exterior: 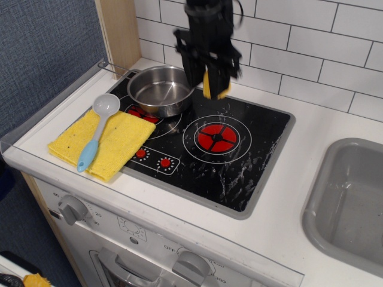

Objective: Place the yellow vegetable slightly above the top right burner.

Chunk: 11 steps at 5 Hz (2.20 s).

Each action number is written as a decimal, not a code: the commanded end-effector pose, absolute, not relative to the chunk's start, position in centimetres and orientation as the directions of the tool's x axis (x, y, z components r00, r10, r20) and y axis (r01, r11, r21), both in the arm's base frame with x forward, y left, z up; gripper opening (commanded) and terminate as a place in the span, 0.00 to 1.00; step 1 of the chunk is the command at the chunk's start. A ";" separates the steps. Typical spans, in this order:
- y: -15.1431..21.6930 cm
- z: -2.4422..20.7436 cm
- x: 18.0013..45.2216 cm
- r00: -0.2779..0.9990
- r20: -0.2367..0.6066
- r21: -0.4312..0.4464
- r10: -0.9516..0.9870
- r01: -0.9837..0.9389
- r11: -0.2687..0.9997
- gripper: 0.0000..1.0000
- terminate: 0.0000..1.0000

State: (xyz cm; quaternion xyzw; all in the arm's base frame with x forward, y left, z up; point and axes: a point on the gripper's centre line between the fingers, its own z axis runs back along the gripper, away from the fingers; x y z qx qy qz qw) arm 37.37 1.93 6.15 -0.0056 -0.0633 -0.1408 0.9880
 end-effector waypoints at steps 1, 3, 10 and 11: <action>1.7 4.4 38.1 0.946 0.130 0.036 -0.296 0.294 0.955 0.00 0.00; 0.6 4.0 37.7 0.933 0.100 0.031 -0.347 0.346 0.938 1.00 0.00; 2.4 10.6 36.4 0.973 0.166 0.053 -0.159 0.152 0.987 1.00 0.00; 2.4 10.6 36.4 0.973 0.166 0.053 -0.159 0.152 0.987 1.00 0.00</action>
